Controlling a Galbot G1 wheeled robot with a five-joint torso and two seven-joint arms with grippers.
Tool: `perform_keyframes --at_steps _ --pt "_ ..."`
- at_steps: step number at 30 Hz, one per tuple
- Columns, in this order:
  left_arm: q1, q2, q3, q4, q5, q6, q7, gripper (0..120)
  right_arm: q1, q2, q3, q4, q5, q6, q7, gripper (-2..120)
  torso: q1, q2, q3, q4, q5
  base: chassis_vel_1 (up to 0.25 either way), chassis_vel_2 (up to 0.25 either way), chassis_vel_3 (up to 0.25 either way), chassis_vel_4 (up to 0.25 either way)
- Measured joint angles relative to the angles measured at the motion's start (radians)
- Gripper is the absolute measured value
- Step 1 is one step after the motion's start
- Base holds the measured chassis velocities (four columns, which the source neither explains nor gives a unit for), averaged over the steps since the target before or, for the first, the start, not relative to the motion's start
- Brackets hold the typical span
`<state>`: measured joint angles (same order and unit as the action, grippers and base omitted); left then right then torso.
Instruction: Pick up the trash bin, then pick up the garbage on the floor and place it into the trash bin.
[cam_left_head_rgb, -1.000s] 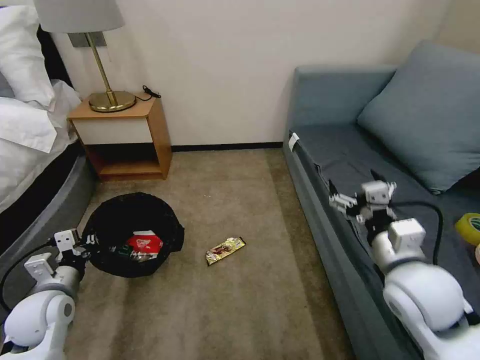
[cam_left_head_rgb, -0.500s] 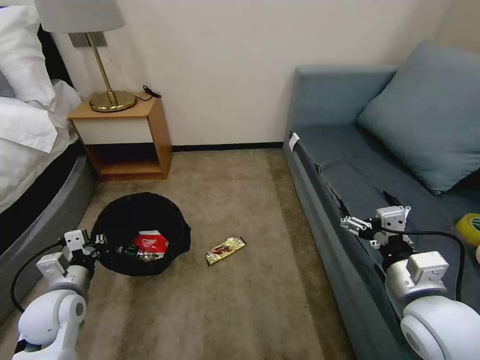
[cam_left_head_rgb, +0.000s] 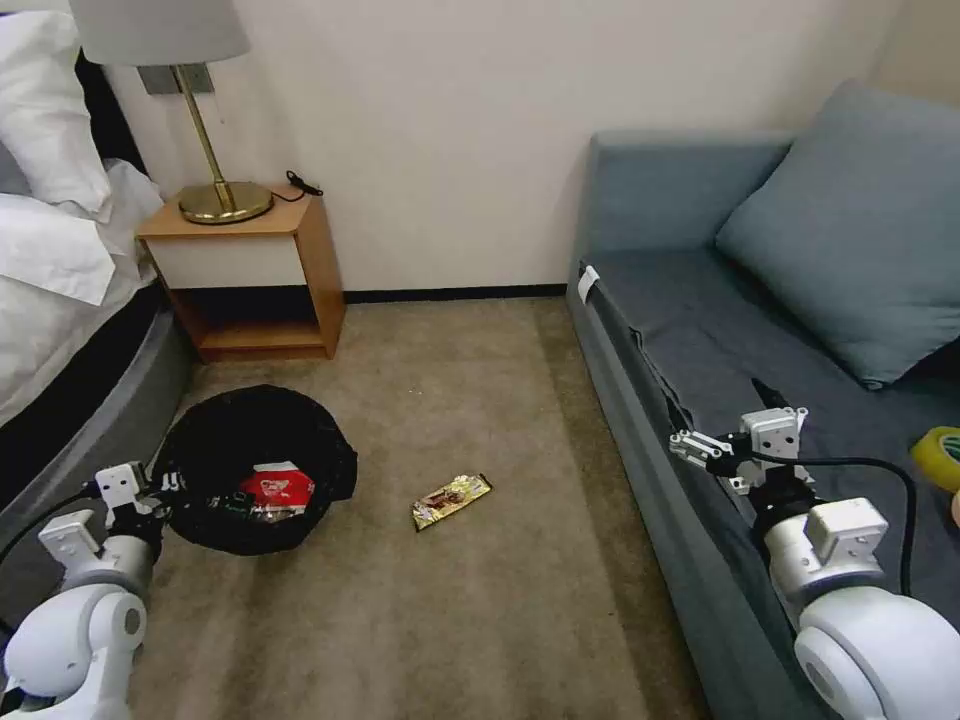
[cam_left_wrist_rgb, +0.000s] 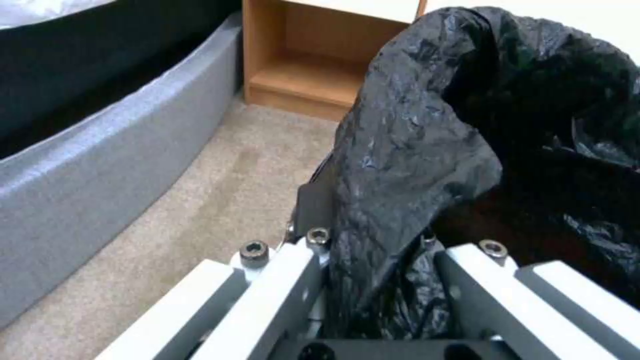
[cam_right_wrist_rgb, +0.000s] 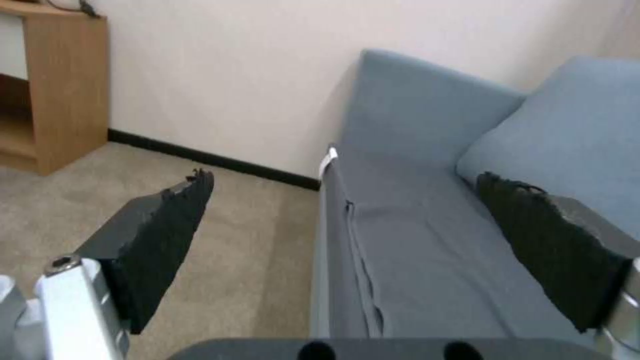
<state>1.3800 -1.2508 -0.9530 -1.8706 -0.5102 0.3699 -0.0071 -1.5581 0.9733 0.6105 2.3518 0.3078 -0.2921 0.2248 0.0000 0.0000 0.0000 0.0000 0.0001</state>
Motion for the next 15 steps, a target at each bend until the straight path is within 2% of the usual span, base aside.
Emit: perform_keyframes --at_steps 15 --pt "-0.005 0.03 -0.017 0.029 -0.019 -0.006 0.01 4 -0.031 0.01 -0.013 0.01 -0.024 0.0 -0.009 100 0.0 0.0 0.0 0.0 0.0 0.0 0.0 0.0 0.0"
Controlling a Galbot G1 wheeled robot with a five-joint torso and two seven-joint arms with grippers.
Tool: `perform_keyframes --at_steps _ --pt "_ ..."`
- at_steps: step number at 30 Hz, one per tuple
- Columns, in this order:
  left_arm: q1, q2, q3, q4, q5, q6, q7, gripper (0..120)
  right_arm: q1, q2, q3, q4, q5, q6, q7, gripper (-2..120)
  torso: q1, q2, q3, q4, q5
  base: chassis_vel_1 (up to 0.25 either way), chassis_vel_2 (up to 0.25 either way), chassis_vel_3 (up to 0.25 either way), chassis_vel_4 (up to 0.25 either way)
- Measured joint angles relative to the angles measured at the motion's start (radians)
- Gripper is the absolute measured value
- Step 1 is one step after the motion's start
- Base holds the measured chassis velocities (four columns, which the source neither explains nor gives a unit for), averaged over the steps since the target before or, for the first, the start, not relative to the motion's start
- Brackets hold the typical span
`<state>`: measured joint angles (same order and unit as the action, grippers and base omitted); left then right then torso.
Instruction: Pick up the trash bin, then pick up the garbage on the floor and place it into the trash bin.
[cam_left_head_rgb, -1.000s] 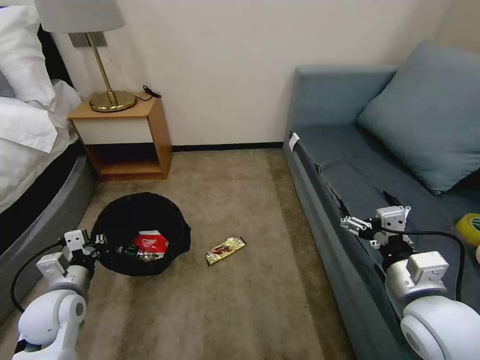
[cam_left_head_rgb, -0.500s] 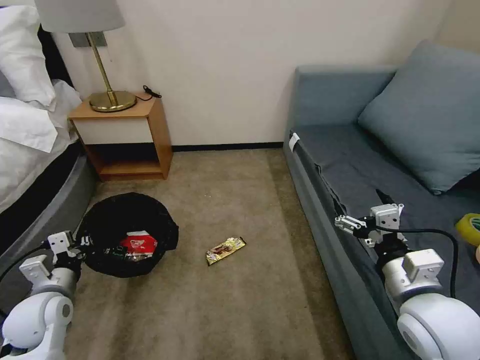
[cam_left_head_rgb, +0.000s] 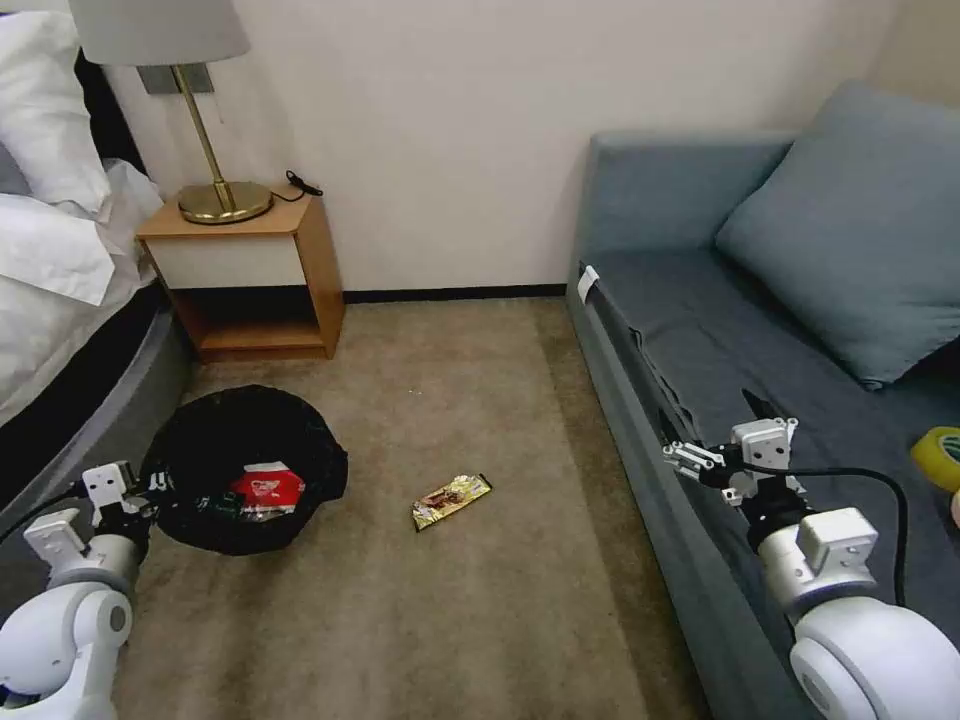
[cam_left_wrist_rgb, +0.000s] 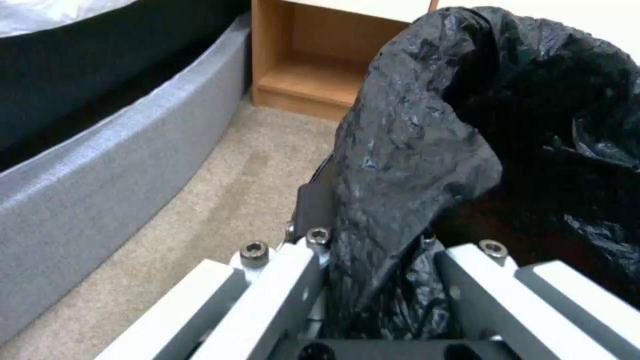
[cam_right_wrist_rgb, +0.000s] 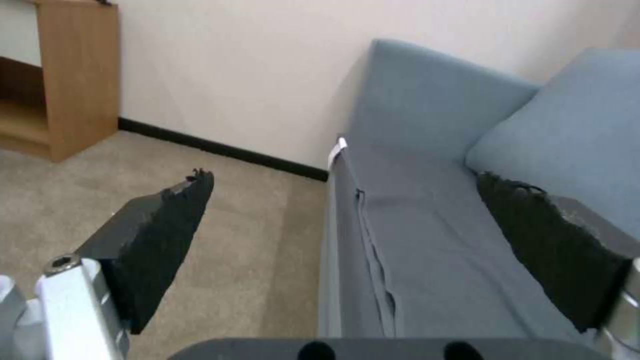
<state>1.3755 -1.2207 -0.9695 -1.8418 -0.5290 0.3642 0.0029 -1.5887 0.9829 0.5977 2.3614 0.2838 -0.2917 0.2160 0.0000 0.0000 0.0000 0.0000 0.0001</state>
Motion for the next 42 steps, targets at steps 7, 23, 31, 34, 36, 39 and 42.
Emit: perform_keyframes --at_steps 7,23,31,34,36,39,42 --pt "0.002 0.006 -0.009 0.006 -0.006 -0.004 0.003 4 -0.012 -0.002 0.005 0.005 -0.003 0.004 -0.006 100 0.0 0.0 0.0 0.0 0.0001 0.0 0.0 0.0 0.0" --pt "0.006 0.015 -0.026 0.02 -0.012 -0.014 0.013 4 -0.02 -0.002 0.008 0.009 -0.011 0.008 -0.014 100 0.0 0.0 0.0 -0.0001 0.0001 -0.038 0.032 0.034 -0.04" --pt "0.004 0.02 -0.028 0.03 -0.015 -0.017 0.015 4 -0.021 0.001 0.007 0.011 -0.016 0.007 -0.018 100 0.0 0.0 0.0 0.0001 0.0001 -0.069 0.079 0.087 -0.069" --pt "0.002 0.022 -0.028 0.032 -0.016 -0.017 0.015 4 -0.022 0.001 0.005 0.012 -0.018 0.006 -0.02 100 0.0 0.0 0.0 0.0 0.0 -0.053 0.051 0.042 -0.082" --pt "0.001 0.023 -0.029 0.035 -0.017 -0.018 0.016 4 -0.021 0.001 0.002 0.012 -0.02 0.005 -0.023 100 0.0 0.0 0.0 -0.0001 0.0001 -0.081 0.061 0.068 -0.058" --pt "0.0 0.023 -0.03 0.037 -0.018 -0.018 0.016 4 -0.019 0.001 -0.002 0.012 -0.021 0.003 -0.024 100 0.0 0.0 0.0 0.0 0.0 -0.092 0.08 0.074 -0.075" --pt "-0.001 0.026 -0.032 0.04 -0.021 -0.018 0.016 4 -0.012 0.001 -0.009 0.01 -0.026 0.001 -0.024 100 0.0 0.0 0.0 0.0 0.0 -0.093 0.083 0.092 -0.089"
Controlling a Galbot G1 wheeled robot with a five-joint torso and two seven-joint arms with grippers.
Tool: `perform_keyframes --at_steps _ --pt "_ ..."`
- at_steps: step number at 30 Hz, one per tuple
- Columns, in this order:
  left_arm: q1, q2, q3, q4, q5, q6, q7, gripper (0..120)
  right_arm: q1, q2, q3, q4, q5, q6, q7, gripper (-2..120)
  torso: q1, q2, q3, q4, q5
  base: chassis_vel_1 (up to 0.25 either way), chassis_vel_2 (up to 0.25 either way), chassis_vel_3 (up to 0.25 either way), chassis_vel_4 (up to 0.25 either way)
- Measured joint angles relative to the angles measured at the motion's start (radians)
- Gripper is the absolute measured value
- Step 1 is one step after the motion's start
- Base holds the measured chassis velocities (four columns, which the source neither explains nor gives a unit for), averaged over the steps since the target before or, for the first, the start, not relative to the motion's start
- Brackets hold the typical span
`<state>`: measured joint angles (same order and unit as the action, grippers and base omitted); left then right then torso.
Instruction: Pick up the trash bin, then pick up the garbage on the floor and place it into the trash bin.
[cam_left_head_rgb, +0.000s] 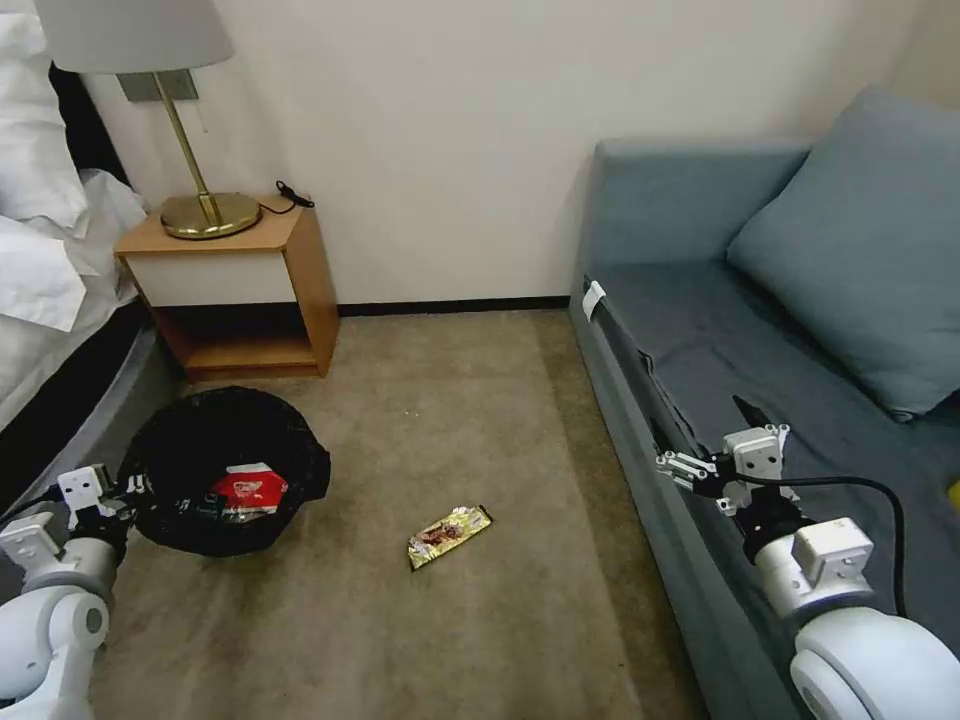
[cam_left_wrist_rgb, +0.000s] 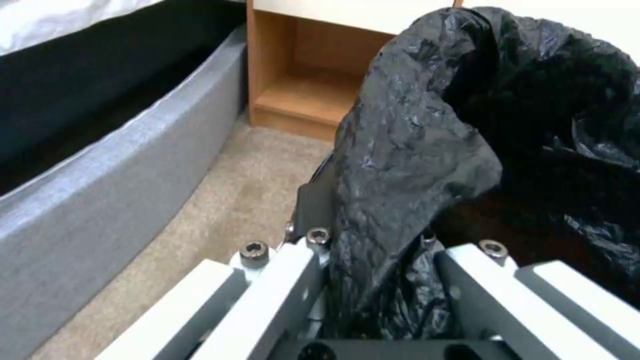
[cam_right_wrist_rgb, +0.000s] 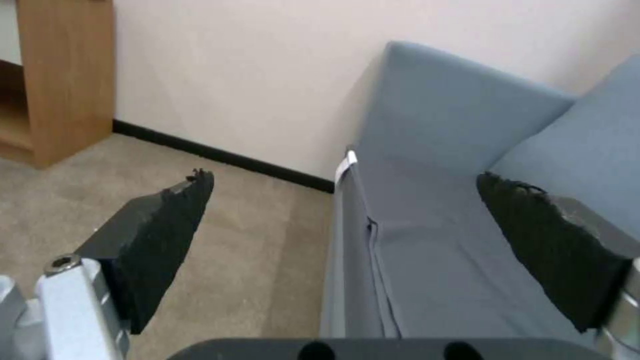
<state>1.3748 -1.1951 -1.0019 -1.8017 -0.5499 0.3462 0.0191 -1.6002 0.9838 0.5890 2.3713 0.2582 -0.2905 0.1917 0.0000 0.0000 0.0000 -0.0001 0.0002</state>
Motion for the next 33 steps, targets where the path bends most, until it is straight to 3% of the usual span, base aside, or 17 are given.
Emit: perform_keyframes --at_steps 13,22,30,33 --pt "-0.003 0.003 -0.003 0.009 -0.003 -0.001 0.001 4 0.027 -0.009 -0.015 -0.016 0.005 -0.008 -0.003 100 0.0 0.0 0.0 0.0 0.0001 -0.093 0.098 0.092 -0.094" --pt "-0.012 0.001 -0.011 0.027 -0.001 -0.005 0.002 4 0.12 -0.072 -0.052 -0.04 0.107 -0.052 0.02 100 0.0 0.0 0.0 -0.0001 0.0001 -0.056 0.058 0.066 -0.055" --pt "-0.005 0.004 -0.026 0.037 0.001 -0.011 0.012 4 0.318 -0.191 -0.188 -0.123 0.234 -0.07 0.055 100 0.0 0.0 0.0 -0.0001 0.0001 0.0 0.0 0.0 0.0" --pt "0.005 0.004 -0.03 0.038 0.005 -0.019 0.018 4 0.511 -0.256 -0.38 -0.223 0.287 -0.055 0.048 100 0.0 0.0 0.0 0.0002 -0.0002 0.0 0.0 0.0 0.0"
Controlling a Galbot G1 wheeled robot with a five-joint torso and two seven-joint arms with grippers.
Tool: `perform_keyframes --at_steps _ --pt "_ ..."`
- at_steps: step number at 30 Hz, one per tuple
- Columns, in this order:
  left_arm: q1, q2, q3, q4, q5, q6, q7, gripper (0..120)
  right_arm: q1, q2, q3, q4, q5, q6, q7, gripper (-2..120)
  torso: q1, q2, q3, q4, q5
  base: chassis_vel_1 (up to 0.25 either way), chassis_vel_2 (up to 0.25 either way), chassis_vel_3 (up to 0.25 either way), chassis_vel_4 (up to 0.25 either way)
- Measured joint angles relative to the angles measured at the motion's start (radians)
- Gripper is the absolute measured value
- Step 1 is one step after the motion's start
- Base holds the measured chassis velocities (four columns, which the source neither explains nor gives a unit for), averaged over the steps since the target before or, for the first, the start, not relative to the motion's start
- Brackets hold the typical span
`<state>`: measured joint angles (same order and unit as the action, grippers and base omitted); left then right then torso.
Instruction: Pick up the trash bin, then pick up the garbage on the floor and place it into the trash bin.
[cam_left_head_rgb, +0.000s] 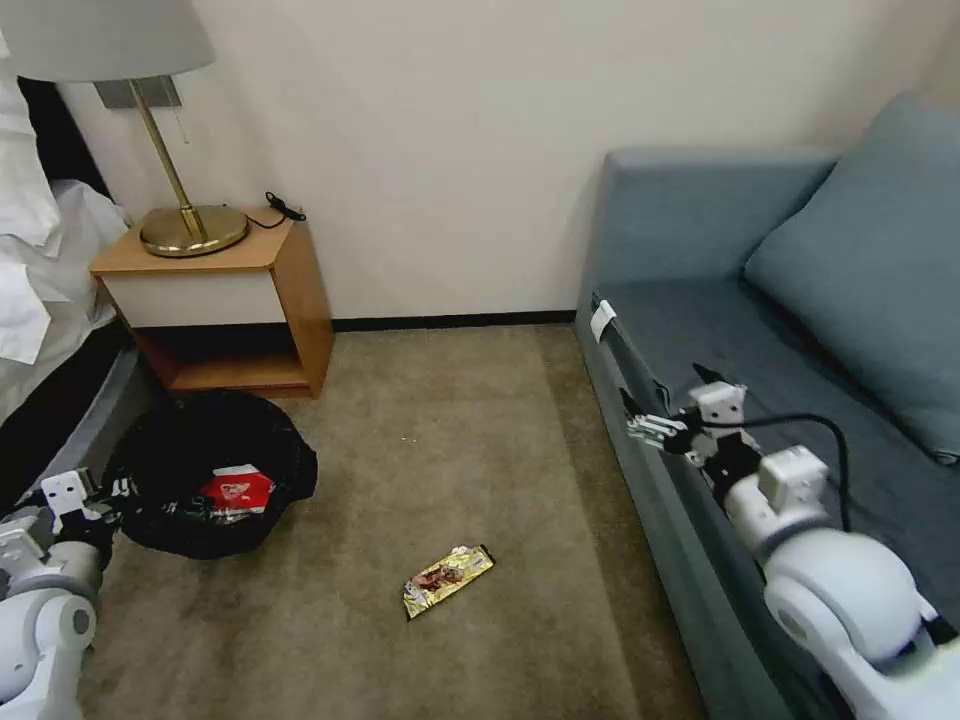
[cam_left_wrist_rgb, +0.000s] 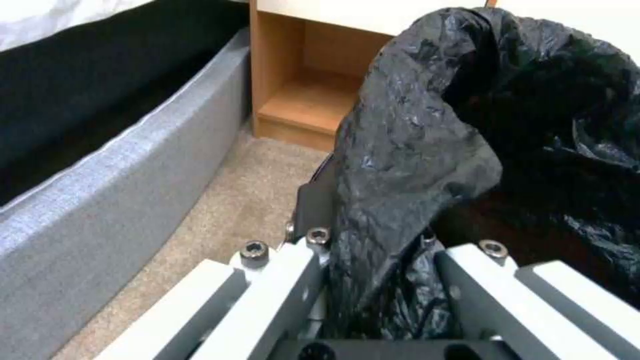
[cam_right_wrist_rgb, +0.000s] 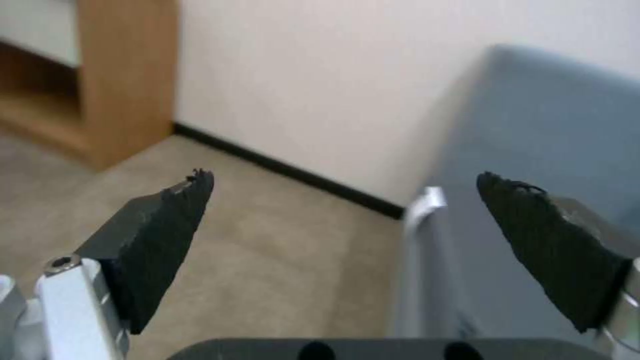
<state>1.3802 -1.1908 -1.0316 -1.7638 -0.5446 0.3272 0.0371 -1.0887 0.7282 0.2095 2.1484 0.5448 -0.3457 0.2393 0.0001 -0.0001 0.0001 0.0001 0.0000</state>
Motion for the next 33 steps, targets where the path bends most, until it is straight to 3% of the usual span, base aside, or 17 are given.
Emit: perform_keyframes --at_steps 3,6,8,9,12,18,21,28,33 --pt "0.004 -0.002 0.0 -0.009 0.002 -0.002 0.003 4 0.095 -0.002 -0.119 -0.055 0.03 -0.001 -0.003 100 0.0 0.0 0.0 -0.0001 0.0 0.0 0.0 0.0 0.0" --pt "0.013 -0.003 -0.001 -0.03 0.003 -0.002 0.007 4 0.288 0.042 -0.356 -0.175 0.125 -0.03 0.009 100 0.0 0.0 0.0 -0.0003 0.0002 0.0 0.0 0.0 0.0" --pt "0.014 -0.003 -0.002 -0.032 0.003 -0.002 0.007 4 0.315 0.051 -0.386 -0.19 0.145 -0.038 0.01 100 0.0 0.0 0.0 -0.0002 0.0004 0.0 0.0 0.0 0.0" --pt "0.02 -0.002 -0.006 -0.042 0.001 -0.002 0.008 4 0.402 0.083 -0.477 -0.245 0.245 -0.072 0.018 100 0.0 0.0 0.0 0.0001 -0.0002 0.0 0.0 0.0 0.0" --pt "0.032 0.002 -0.017 -0.049 -0.006 -0.005 0.012 4 0.497 0.14 -0.586 -0.333 0.424 -0.169 0.03 100 0.0 0.0 0.0 0.0001 0.0001 0.0 0.0 0.0 0.0" --pt "0.045 0.014 -0.039 -0.025 -0.008 -0.024 0.03 4 0.536 0.217 -0.648 -0.458 0.625 -0.265 0.06 100 0.0 0.0 0.0 -0.0002 0.0 0.0 0.0 0.0 0.0" --pt "0.057 0.035 -0.053 0.007 -0.007 -0.044 0.043 4 0.528 0.305 -0.649 -0.595 0.743 -0.295 0.113 100 0.0 0.0 0.0 0.0 -0.0001 0.0 0.0 0.0 0.0" --pt "0.059 0.054 -0.033 0.005 -0.031 -0.049 0.049 4 0.501 0.453 -0.593 -0.759 0.803 -0.307 0.137 100 0.0 0.0 0.0 -0.0001 0.0001 0.0 0.0 0.0 0.0" --pt "0.048 0.051 -0.011 0.001 -0.024 -0.049 0.051 4 0.487 0.503 -0.566 -0.825 0.823 -0.347 0.17 100 0.0 0.0 0.0 -0.0004 0.0 0.0 0.0 0.0 0.0"
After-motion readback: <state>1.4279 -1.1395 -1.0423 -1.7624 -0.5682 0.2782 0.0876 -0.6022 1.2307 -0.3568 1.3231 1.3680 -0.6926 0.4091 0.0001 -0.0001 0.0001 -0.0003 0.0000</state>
